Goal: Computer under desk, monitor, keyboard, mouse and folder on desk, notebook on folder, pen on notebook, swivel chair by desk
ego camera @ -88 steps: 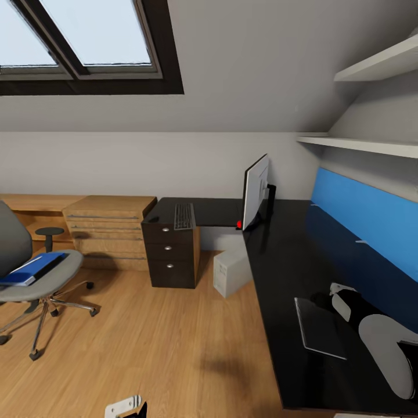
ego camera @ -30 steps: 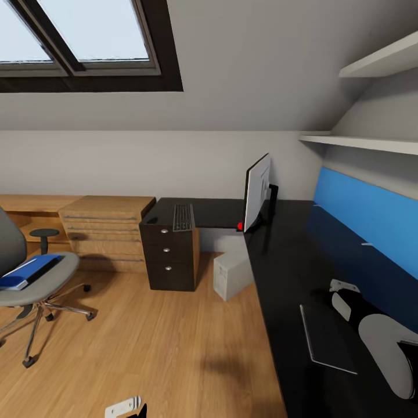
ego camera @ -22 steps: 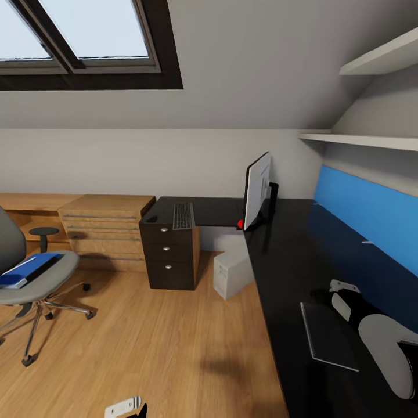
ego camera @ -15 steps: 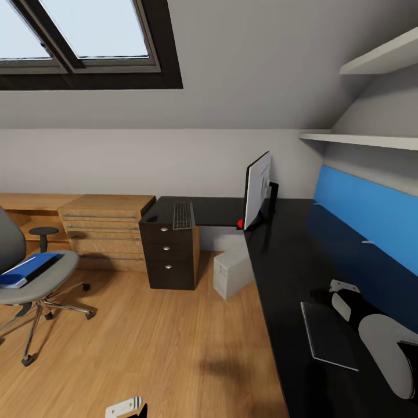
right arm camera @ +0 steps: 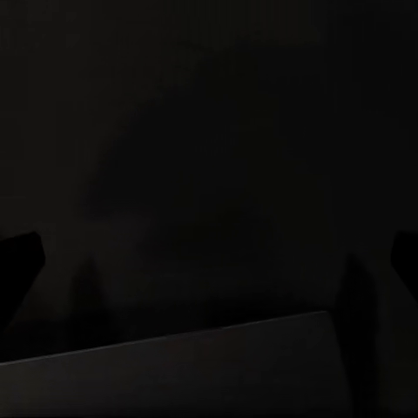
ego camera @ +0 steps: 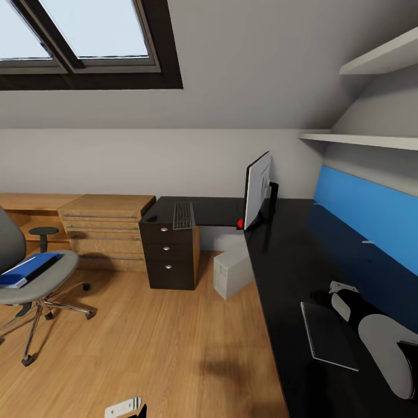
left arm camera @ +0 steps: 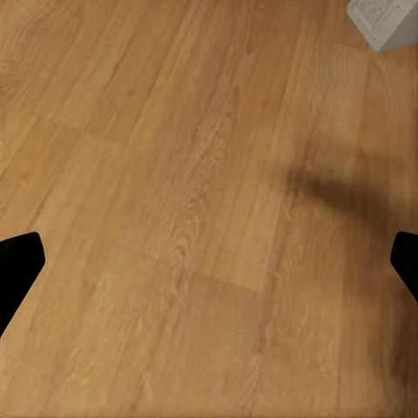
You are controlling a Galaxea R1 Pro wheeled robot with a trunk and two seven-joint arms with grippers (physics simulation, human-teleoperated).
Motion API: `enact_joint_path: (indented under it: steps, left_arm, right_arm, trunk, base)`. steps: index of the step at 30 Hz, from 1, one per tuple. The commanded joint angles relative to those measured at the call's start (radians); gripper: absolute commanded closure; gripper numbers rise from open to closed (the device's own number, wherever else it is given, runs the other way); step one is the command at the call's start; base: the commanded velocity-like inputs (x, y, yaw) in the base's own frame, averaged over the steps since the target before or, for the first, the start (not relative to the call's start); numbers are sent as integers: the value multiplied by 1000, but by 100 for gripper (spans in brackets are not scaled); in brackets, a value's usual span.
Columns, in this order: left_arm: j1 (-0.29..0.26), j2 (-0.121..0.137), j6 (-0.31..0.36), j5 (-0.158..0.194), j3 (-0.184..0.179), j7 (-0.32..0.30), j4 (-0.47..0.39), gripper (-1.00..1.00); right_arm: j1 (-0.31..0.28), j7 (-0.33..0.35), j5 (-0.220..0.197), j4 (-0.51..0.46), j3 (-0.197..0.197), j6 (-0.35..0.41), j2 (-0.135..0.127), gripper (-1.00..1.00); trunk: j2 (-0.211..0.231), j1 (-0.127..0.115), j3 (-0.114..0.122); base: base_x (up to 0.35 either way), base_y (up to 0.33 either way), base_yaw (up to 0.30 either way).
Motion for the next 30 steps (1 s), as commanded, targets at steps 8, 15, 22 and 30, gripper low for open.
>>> enact_joint_path:
  steps: [8,15,22,30]
  left_arm:
    - [0,1,0,9,-5,8,-3,-100]
    - [-1,1,0,7,-5,8,-4,-100]
    - [0,1,-1,7,-6,7,-4,-100]
    - [0,1,-1,7,-6,6,-5,-100]
  right_arm:
    - [0,-6,-11,-2,0,14,0,-100]
    - [0,-8,-10,-2,1,30,0,-100]
    - [0,-48,-10,-1,2,34,0,-100]
    - [0,-63,-11,0,2,34,0,-100]
  trunk:
    - [-1,0,-1]
    - [-1,0,-1]
    - [-1,0,-1]
    - [-1,0,-1]
  base:
    - [0,0,0]
    - [0,0,0]
    - [0,0,0]
    - [0,0,0]
